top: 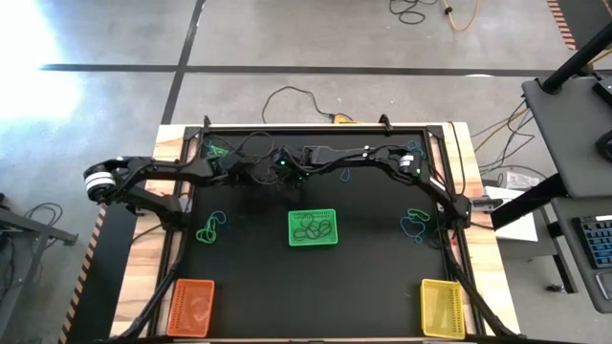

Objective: Sort rubber bands into baskets
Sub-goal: Put the violet rubber band into the green basket

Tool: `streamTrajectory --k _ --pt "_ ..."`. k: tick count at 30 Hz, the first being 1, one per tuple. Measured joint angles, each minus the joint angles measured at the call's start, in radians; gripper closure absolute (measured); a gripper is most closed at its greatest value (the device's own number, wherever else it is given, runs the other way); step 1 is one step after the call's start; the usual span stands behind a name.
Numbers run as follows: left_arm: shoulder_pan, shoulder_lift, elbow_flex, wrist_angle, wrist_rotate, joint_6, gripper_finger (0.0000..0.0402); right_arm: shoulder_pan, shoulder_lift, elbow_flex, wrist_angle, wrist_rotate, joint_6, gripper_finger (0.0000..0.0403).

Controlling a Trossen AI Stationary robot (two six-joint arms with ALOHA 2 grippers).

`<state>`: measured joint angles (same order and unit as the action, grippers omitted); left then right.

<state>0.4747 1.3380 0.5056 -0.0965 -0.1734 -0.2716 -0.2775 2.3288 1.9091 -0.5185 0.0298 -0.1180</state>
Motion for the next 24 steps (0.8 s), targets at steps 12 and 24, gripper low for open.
streamTrajectory --k 12,24 --pt "0.0 -0.001 -0.033 0.057 0.0 -0.025 0.0402 -0.001 -0.082 -0.001 0.021 0.027 -0.014 0.0394" --pt "-0.012 -0.001 -0.032 0.097 0.032 -0.057 0.0402 -0.001 -0.217 -0.001 0.073 0.175 -0.094 0.0394"
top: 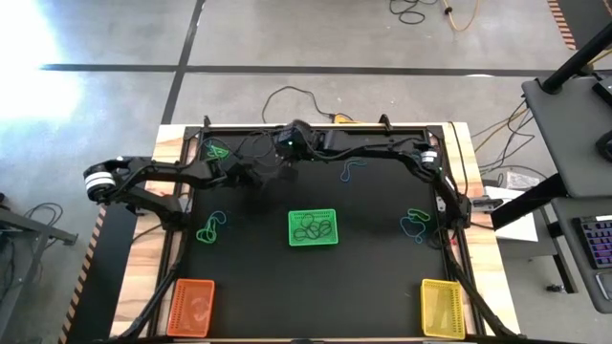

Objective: Sort rubber bands into baskets
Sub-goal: Put the violet rubber band into the green basket

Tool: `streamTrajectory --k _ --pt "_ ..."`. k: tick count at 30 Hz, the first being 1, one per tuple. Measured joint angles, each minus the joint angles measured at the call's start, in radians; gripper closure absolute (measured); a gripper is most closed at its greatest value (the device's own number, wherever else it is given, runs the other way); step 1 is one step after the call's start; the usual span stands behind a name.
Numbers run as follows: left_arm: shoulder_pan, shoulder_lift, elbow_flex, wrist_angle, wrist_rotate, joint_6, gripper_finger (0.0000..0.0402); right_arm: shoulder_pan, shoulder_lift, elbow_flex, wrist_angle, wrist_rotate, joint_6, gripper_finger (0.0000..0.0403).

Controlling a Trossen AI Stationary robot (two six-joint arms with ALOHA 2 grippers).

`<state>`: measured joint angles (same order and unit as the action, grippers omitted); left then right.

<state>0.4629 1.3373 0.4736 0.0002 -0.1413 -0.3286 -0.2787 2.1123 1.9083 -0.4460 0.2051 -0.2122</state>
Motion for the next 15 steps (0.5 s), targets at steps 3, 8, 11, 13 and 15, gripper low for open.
streamTrajectory --k 3,8,11,13,15 --pt "-0.013 0.0 0.0 0.004 0.003 -0.011 0.0402 0.0 -0.039 -0.001 0.011 0.008 -0.015 0.0394" --pt "-0.021 0.0 0.0 0.018 0.003 -0.021 0.0402 -0.001 -0.109 -0.005 0.017 0.008 -0.035 0.0394" --pt "-0.021 0.0 0.0 0.025 -0.001 -0.022 0.0402 0.001 -0.158 -0.013 0.013 0.007 -0.039 0.0394" --pt "-0.021 0.0 0.0 0.029 -0.004 -0.022 0.0402 0.005 -0.197 -0.025 0.008 0.007 -0.044 0.0394" --pt "-0.017 0.0 0.0 0.035 -0.007 -0.021 0.0402 0.011 -0.244 -0.06 0.01 0.006 -0.049 0.0394"
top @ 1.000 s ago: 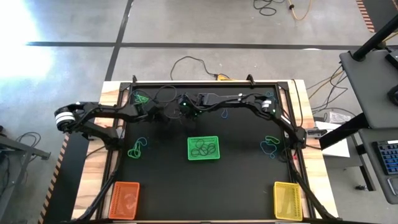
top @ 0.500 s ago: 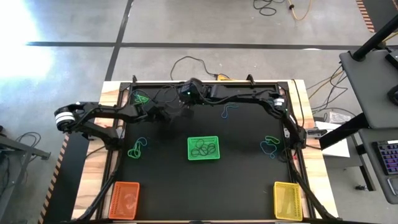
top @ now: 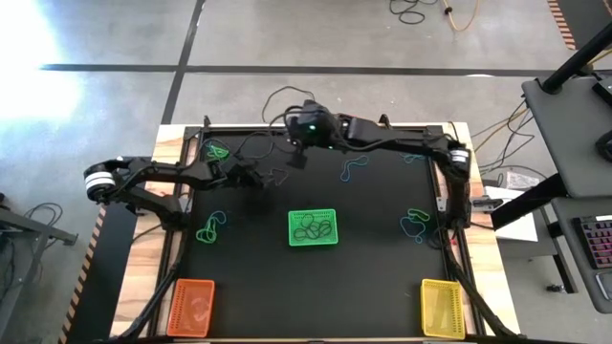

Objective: Sort rubber bands into baskets
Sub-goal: Put the violet rubber band into the green basket

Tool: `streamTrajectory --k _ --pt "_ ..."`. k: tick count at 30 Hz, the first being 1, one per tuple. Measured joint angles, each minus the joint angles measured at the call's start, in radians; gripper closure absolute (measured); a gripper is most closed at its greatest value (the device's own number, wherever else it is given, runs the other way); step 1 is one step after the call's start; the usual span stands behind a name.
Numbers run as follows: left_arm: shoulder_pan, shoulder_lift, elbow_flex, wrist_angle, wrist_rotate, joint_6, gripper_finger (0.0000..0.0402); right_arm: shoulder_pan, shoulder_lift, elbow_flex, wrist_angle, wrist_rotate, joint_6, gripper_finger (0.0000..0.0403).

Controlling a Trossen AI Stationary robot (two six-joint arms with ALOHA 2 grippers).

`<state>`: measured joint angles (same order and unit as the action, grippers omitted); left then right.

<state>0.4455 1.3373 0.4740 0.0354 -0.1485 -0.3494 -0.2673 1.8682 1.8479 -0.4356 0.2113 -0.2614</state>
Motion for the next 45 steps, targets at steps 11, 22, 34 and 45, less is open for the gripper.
streamTrajectory --k 11,22,34,45 --pt "0.143 0.01 0.074 -0.04 0.116 0.104 0.0402 0.106 -0.303 -0.361 0.083 -0.073 0.105 0.0394" --pt "0.244 0.103 0.073 -0.037 0.203 0.067 0.0391 0.277 -0.434 -0.603 0.299 -0.082 0.244 0.0394" --pt "0.231 0.054 0.073 -0.128 0.246 0.077 0.0207 0.388 -0.427 -0.632 0.301 -0.001 0.312 0.0394" --pt "0.065 -0.179 0.066 -0.174 0.244 0.044 0.0101 0.396 -0.335 -0.634 0.256 0.0 0.357 0.0394"
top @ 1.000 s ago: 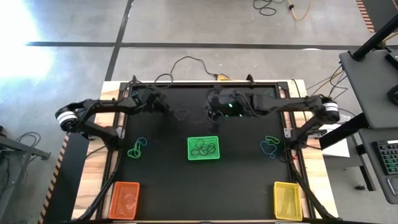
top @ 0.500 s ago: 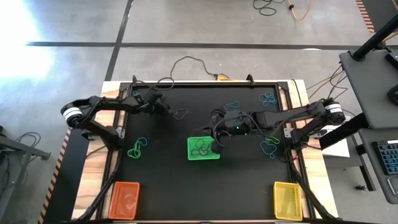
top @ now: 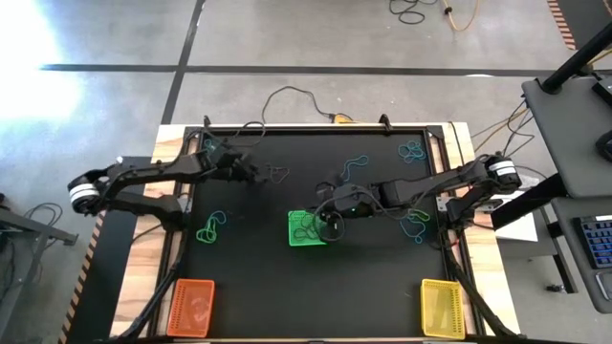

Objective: Sort rubber bands into baskets
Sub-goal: Put the violet rubber band into the green basket

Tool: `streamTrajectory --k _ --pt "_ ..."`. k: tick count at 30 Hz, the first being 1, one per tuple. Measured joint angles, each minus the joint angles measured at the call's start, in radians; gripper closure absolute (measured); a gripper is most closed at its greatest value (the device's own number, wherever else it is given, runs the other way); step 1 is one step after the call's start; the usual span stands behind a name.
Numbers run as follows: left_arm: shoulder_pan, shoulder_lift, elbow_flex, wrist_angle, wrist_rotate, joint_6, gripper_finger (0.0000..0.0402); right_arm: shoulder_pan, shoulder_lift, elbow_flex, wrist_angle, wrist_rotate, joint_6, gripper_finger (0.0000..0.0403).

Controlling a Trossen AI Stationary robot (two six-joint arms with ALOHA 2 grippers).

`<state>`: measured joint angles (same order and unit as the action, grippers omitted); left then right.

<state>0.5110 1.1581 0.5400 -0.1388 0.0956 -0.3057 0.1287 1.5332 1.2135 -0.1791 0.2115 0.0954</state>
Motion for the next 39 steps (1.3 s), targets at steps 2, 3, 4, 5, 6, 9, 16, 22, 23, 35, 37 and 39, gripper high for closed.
streamTrajectory --k 2,3,4,5,6,9,16,22,23,35,37,39 --pt "-0.029 -0.028 0.0 -0.002 0.0 -0.003 0.01 0.0 0.006 0.001 -0.023 0.0 0.001 0.0394" --pt "-0.043 -0.039 0.0 0.0 -0.002 -0.008 0.0099 0.0 0.007 0.001 -0.042 0.0 0.008 0.0394" --pt "-0.056 -0.051 0.0 0.0 -0.003 -0.013 0.0099 0.0 0.01 0.001 -0.058 -0.001 0.017 0.0394" --pt "-0.068 -0.063 -0.002 -0.001 -0.005 -0.021 0.0099 0.0 0.012 0.001 -0.072 -0.003 0.026 0.0394" --pt "-0.082 -0.073 -0.002 -0.001 -0.005 -0.03 0.01 0.0 0.012 0.001 -0.095 -0.008 0.039 0.0394" --pt "-0.145 -0.096 -0.003 0.023 -0.009 -0.058 0.0103 0.004 0.02 -0.004 -0.153 -0.019 0.059 0.0394" --pt "-0.391 -0.094 -0.004 0.195 -0.148 -0.079 0.0109 0.004 0.115 -0.026 -0.128 -0.03 0.041 0.0394" --pt "-0.561 -0.111 0.003 0.201 -0.416 -0.127 0.0112 0.002 0.209 -0.026 -0.108 -0.036 0.019 0.0394" --pt "-0.577 -0.114 0.003 0.202 -0.438 -0.127 0.0112 0.002 0.218 -0.027 -0.102 -0.036 0.018 0.0393" --pt "-0.611 -0.115 0.001 0.203 -0.553 -0.228 0.0112 -0.041 0.292 0.066 -0.157 -0.167 0.038 0.0299" --pt "-0.612 -0.111 0.001 0.204 -0.577 -0.231 0.0112 -0.041 0.281 0.08 -0.163 -0.167 0.031 0.0273" --pt "-0.612 -0.104 0.0 0.208 -0.598 -0.234 0.0112 -0.037 0.266 0.092 -0.182 -0.168 0.013 0.0249"
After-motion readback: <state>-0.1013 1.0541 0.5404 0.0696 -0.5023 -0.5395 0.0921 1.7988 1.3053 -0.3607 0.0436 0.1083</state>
